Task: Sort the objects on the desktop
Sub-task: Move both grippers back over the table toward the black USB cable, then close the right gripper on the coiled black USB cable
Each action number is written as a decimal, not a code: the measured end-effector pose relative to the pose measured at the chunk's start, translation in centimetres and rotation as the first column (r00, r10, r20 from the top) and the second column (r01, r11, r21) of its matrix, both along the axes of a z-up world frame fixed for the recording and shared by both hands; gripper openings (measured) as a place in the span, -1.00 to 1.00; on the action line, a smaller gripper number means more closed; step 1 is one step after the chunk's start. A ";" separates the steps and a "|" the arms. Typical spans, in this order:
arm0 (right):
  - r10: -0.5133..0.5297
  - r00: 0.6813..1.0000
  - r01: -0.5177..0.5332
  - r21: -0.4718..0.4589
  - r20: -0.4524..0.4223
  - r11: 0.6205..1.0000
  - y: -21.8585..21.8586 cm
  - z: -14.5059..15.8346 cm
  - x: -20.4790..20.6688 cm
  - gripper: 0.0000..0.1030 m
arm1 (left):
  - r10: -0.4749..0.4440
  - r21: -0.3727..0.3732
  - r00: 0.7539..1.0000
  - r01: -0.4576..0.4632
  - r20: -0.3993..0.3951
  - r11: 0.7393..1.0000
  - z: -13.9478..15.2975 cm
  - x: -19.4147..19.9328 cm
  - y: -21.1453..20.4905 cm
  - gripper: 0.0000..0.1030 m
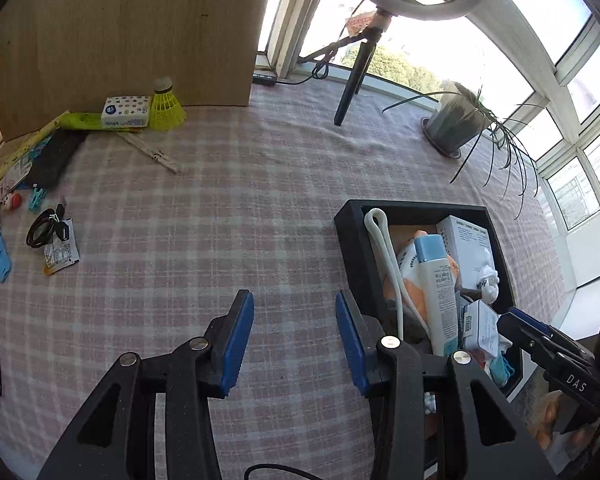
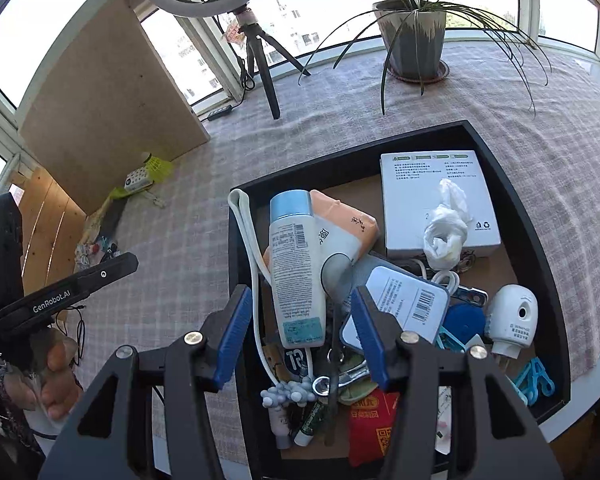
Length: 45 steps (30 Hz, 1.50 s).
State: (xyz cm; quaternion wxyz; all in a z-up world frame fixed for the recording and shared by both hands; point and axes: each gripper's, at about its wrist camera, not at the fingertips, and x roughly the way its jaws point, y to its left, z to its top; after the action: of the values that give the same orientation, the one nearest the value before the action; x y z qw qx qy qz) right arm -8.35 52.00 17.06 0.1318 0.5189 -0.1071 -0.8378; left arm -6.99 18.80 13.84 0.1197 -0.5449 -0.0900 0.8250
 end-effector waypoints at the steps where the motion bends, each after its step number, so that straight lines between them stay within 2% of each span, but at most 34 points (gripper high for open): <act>1: 0.017 1.000 -0.017 0.002 -0.001 1.000 -1.0 0.1 -0.2 -0.01 | 0.022 0.000 1.000 -0.022 0.005 1.000 -0.1 -0.2 -1.3 -0.23; 10: 0.175 0.985 -0.175 0.015 0.004 0.984 -10.9 0.5 -3.1 -0.01 | 0.202 -0.020 0.979 -0.201 0.031 0.979 -1.4 -1.5 -12.4 -0.23; 12: 0.229 0.973 -0.229 0.009 0.013 0.973 -14.5 0.3 -4.1 -0.01 | 0.244 -0.019 0.969 -0.243 0.035 0.970 -1.8 -1.6 -14.8 -0.23; 13: 0.229 0.973 -0.229 0.009 0.013 0.973 -14.5 0.3 -4.1 -0.01 | 0.262 -0.015 0.964 -0.262 0.039 0.965 -2.0 -1.7 -15.9 -0.23; 18: 0.326 0.945 -0.326 0.031 0.012 0.945 -21.2 0.0 -5.6 -0.01 | 0.363 -0.029 0.931 -0.362 0.042 0.932 -3.3 -2.3 -20.7 -0.23; 22: 0.394 0.919 -0.395 0.041 0.024 0.918 -26.5 -0.5 -7.1 -0.01 | 0.402 -0.041 0.913 -0.400 0.065 0.916 -4.8 -3.0 -23.4 -0.23; 30: 0.487 0.868 -0.490 0.011 0.095 0.872 -36.0 -2.8 -10.2 -0.02 | 0.416 -0.017 0.904 -0.417 0.096 0.909 -7.5 -4.6 -26.1 -0.23; 36: 0.543 0.820 -0.542 -0.059 0.182 0.839 -41.9 -5.7 -12.2 -0.03 | 0.404 0.062 0.905 -0.414 0.132 0.908 -9.4 -5.9 -26.6 -0.18; 38: 0.544 0.810 -0.536 -0.097 0.219 0.838 -43.2 -7.0 -12.9 -0.12 | 0.392 0.076 0.909 -0.404 0.140 0.911 -10.0 -6.3 -26.6 -0.18; 40: 0.550 0.796 -0.539 -0.119 0.252 0.834 -44.4 -8.2 -13.4 -0.31 | 0.381 0.078 0.913 -0.395 0.148 0.915 -10.6 -6.7 -26.4 -0.18; 45: 0.557 0.772 -0.543 -0.138 0.305 0.828 -46.8 -10.5 -14.2 -0.36 | 0.355 0.059 0.926 -0.364 0.132 0.929 -11.5 -7.3 -25.9 -0.16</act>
State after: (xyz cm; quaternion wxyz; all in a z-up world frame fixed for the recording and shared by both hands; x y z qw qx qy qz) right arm -22.59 5.20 6.56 0.3617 0.6582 0.0113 -0.6601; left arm -14.31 -7.12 2.39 -0.0167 -0.5620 -0.2294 0.7945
